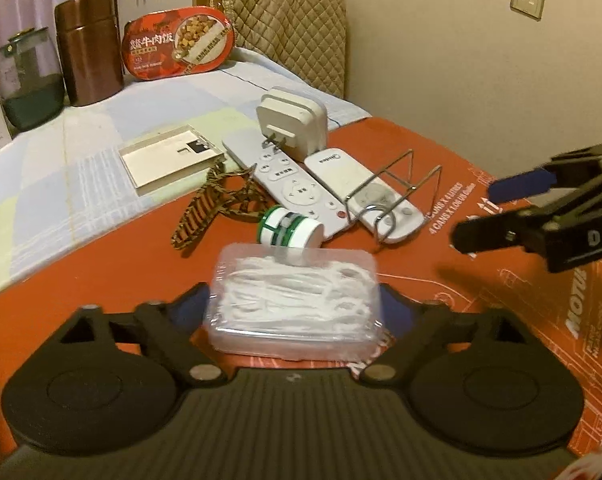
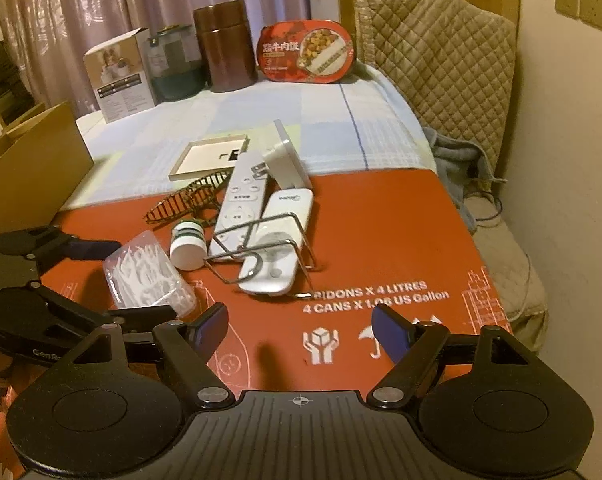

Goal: Organize rigid objects
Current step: 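Grasp the clear box of floss picks with the left gripper, then lift the floss box with the left gripper while the right gripper grasps the wire stand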

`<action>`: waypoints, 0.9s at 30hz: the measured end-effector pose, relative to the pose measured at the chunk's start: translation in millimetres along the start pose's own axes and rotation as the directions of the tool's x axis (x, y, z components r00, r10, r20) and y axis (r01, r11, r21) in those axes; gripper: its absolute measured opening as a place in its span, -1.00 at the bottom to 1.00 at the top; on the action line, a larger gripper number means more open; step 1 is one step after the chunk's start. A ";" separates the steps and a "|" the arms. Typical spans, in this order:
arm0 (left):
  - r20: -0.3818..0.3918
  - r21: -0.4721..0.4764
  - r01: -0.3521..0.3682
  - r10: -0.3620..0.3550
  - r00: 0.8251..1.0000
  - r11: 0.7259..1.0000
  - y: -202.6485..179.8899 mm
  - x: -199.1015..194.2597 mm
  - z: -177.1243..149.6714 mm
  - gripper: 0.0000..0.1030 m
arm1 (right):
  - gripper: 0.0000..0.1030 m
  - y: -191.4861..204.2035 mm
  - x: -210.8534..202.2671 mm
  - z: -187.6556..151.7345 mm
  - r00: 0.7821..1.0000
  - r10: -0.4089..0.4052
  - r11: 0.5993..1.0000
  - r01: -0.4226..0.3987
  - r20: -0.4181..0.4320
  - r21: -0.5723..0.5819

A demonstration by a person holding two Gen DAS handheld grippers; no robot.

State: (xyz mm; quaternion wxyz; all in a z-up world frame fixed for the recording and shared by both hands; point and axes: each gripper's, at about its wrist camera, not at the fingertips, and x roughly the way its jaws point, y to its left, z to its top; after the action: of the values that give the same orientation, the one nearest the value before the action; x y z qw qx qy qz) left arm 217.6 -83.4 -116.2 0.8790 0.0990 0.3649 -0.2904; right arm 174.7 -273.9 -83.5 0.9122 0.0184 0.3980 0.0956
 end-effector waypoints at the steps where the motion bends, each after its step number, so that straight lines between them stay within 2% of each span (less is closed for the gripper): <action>1: -0.006 0.002 -0.014 0.014 1.000 1.000 -2.0 -2.8 -0.2 0.61 | 0.48 0.7 0.9 1.1 1.000 0.002 1.000 -0.002 0.004 -0.001; 5: -0.026 -0.058 -0.108 0.107 0.994 0.992 -2.8 -21.0 -7.9 0.61 | 0.48 11.0 7.7 6.6 1.000 0.004 1.000 -0.004 0.028 -0.015; 8: -0.038 -0.142 -0.169 0.165 0.986 0.975 3.0 -41.0 -16.7 0.61 | 0.48 23.9 12.1 8.4 0.998 0.002 0.999 0.001 0.064 -0.043; 11: -0.030 -0.185 -0.218 0.216 0.976 0.958 5.9 -60.3 -25.5 0.61 | 0.49 38.0 17.4 7.2 0.995 -0.026 0.995 0.036 0.097 -0.098; 14: -0.006 -0.231 -0.220 0.225 0.974 0.948 10.9 -71.8 -29.1 0.61 | 0.50 51.1 24.2 2.8 0.986 -0.083 0.981 0.106 0.142 -0.163; 17: 0.015 -0.237 -0.201 0.210 0.978 0.951 13.5 -74.4 -26.9 0.61 | 0.50 56.7 34.7 -0.3 0.975 -0.141 0.966 0.174 0.174 -0.191; 23: 0.019 -0.255 -0.171 0.182 0.983 0.952 14.6 -71.0 -26.9 0.61 | 0.49 66.9 54.8 -4.7 0.958 -0.179 0.931 0.239 0.224 -0.277; 27: 0.027 -0.268 -0.160 0.174 0.984 0.950 16.7 -70.4 -25.7 0.61 | 0.49 66.8 64.2 -7.7 0.957 -0.190 0.923 0.250 0.218 -0.292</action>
State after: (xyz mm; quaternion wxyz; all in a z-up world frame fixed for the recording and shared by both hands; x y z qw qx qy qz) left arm 172.5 -29.0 -86.0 0.9147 0.0040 0.3684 -0.1660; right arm 201.0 -196.6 -127.8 0.9413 -0.1641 0.2901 0.0528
